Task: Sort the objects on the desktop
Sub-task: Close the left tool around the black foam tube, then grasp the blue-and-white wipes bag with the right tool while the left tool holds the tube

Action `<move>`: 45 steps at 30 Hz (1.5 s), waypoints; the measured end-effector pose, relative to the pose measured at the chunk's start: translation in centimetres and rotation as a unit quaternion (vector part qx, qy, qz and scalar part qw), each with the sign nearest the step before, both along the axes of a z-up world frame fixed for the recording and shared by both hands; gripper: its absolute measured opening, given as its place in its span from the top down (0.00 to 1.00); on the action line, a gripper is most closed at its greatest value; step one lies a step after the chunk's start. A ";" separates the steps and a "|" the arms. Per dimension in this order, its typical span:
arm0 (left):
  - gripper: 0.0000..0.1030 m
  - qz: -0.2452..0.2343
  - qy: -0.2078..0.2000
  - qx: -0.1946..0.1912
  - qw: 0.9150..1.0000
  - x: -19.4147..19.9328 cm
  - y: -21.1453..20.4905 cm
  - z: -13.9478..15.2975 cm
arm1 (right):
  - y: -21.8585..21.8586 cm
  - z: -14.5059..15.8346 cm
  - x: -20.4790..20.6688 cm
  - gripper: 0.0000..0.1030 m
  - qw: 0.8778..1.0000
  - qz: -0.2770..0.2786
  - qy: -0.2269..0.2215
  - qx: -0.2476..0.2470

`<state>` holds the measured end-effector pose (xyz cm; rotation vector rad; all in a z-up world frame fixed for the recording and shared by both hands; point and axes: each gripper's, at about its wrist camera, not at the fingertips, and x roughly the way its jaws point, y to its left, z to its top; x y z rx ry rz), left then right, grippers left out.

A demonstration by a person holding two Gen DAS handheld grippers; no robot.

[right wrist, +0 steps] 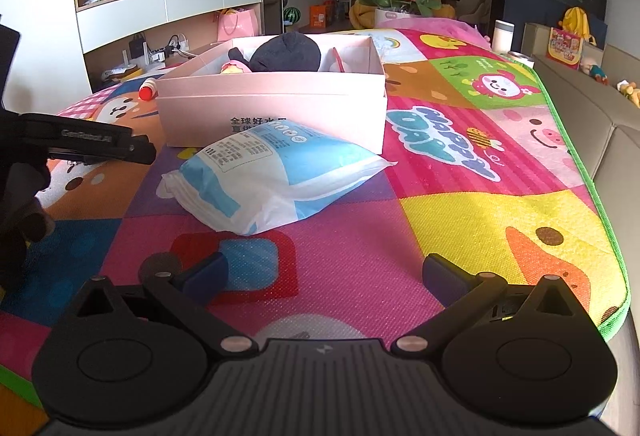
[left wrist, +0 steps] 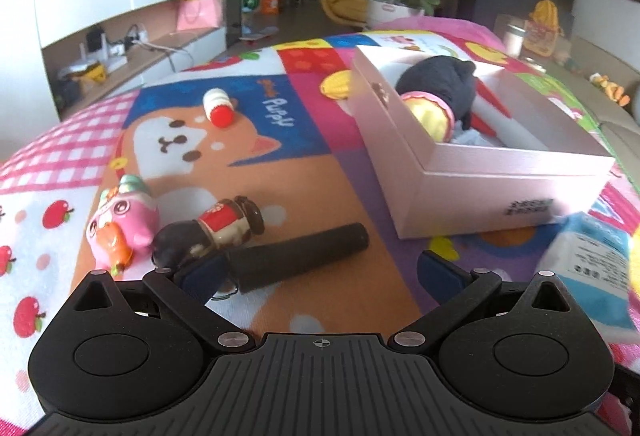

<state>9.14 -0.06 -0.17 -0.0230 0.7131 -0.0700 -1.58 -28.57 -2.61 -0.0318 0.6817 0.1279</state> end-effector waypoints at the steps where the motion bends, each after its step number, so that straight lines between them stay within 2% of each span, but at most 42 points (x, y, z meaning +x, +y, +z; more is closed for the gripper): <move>1: 0.00 0.004 -0.002 0.000 1.000 0.2 -0.1 0.0 | 0.0 0.0 0.0 0.00 1.000 0.000 0.000 0.000; 4: 0.01 0.012 -0.007 -0.004 1.000 0.9 0.0 0.1 | 0.0 0.0 0.0 0.00 1.000 0.000 0.000 0.000; 8: 0.21 0.013 -0.010 0.019 1.000 1.4 0.0 0.0 | 0.0 0.0 0.0 0.00 1.000 0.000 0.000 0.001; 14: 0.21 -0.016 -0.012 0.029 0.999 -1.0 0.6 0.0 | 0.0 0.0 0.1 0.00 1.000 0.001 0.003 -0.001; 21: 0.21 -0.104 -0.004 0.011 0.994 -6.5 0.0 0.3 | -0.1 0.1 0.2 0.00 1.000 0.010 0.005 -0.005; 24: 0.22 -0.127 0.001 -0.007 0.992 -8.4 0.0 0.4 | -0.2 0.8 0.8 0.00 0.999 0.036 0.022 -0.007; 26: 0.20 -0.140 0.002 -0.020 0.990 -9.2 -0.1 0.5 | -0.8 2.0 0.9 0.00 0.999 0.038 0.005 -0.001; 29: 0.15 -0.158 -0.002 -0.033 0.987 -10.1 -0.6 0.2 | -2.2 4.2 1.5 0.00 0.999 0.009 -0.039 0.012; 32: 0.12 -0.157 -0.008 -0.030 0.987 -10.3 -1.0 0.0 | -4.4 5.5 3.8 0.01 0.996 -0.068 -0.053 0.033; 33: 0.11 -0.156 -0.008 -0.032 0.987 -10.3 -1.0 0.0 | -5.1 5.6 4.9 0.03 0.994 -0.097 -0.049 0.032; 35: 0.10 -0.157 -0.007 -0.038 0.987 -10.3 -0.8 0.0 | -5.8 5.2 6.8 0.20 0.990 -0.134 -0.032 0.015; 37: 0.09 -0.156 -0.006 -0.037 0.987 -10.3 -0.8 -0.1 | -6.0 4.7 7.9 0.22 0.990 -0.141 -0.012 0.001; 40: 0.08 -0.155 -0.006 -0.038 0.987 -10.4 -0.6 -0.1 | -5.2 4.0 7.8 0.22 0.994 -0.113 0.007 -0.004; 45: 0.07 -0.157 -0.005 -0.037 0.987 -10.4 -0.6 -0.1 | -2.9 3.8 5.3 0.21 0.999 -0.043 0.013 -0.012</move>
